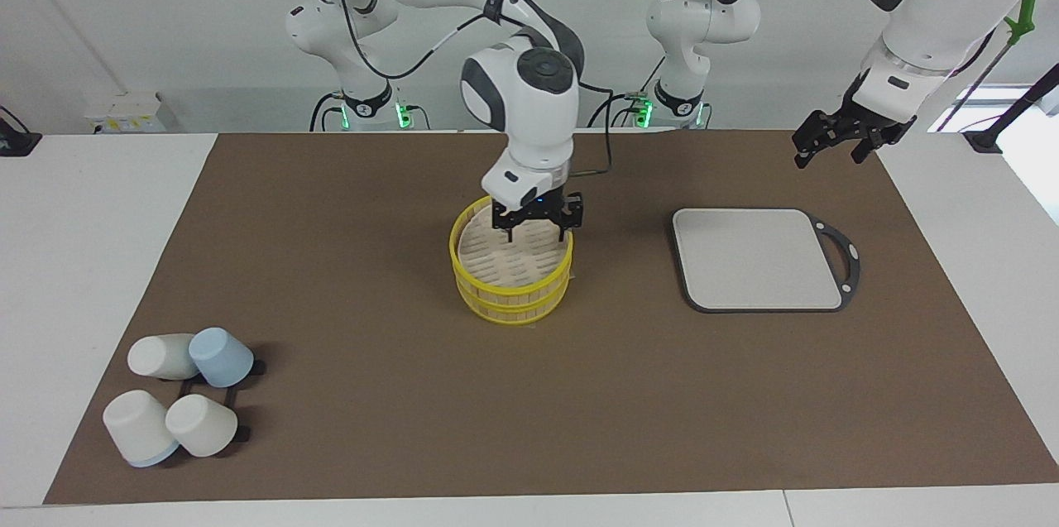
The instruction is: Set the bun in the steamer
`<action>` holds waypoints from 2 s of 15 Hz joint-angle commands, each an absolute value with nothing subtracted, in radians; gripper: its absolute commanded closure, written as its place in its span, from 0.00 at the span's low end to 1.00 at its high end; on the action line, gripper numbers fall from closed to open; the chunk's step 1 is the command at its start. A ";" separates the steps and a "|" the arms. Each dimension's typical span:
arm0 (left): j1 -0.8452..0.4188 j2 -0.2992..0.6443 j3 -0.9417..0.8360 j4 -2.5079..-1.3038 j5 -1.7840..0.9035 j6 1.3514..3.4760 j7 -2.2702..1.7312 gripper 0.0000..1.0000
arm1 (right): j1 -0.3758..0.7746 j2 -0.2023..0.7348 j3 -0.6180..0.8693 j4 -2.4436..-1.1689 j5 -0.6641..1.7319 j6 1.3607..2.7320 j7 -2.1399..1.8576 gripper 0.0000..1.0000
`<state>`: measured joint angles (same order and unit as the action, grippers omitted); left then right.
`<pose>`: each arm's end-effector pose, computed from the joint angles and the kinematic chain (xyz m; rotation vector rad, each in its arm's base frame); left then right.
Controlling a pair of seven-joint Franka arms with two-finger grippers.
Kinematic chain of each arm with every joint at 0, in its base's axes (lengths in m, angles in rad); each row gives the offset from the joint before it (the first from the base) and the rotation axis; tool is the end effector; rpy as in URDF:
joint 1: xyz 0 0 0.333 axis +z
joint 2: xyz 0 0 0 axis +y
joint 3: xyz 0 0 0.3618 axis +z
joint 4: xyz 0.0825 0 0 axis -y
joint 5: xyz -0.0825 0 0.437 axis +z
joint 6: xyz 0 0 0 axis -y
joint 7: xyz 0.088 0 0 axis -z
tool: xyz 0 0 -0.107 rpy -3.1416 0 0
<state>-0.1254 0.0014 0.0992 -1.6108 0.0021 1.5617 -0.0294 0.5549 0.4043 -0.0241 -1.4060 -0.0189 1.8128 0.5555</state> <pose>0.6053 -0.0157 0.6477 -3.1370 -0.0050 0.0791 0.6465 0.3812 0.5030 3.1189 -0.0284 0.0259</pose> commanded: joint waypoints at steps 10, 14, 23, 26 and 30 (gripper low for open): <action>-0.124 -0.038 0.103 -1.651 -0.011 1.591 0.006 0.00 | 0.086 -0.005 -0.008 -1.635 0.054 1.515 0.148 0.00; -0.123 -0.041 0.103 -1.657 -0.011 1.594 0.006 0.00 | 0.077 -0.067 -0.009 -1.718 0.052 1.538 0.095 0.00; -0.121 -0.044 0.104 -1.660 -0.011 1.577 0.006 0.00 | 0.086 -0.043 -0.009 -1.675 -0.021 1.618 0.101 0.00; -0.121 -0.044 0.104 -1.660 -0.011 1.577 0.006 0.00 | 0.075 -0.043 -0.009 -1.680 -0.020 1.628 0.100 0.00; -0.121 -0.044 0.104 -1.660 -0.011 1.578 0.006 0.00 | 0.071 -0.041 -0.009 -1.678 -0.008 1.628 0.100 0.00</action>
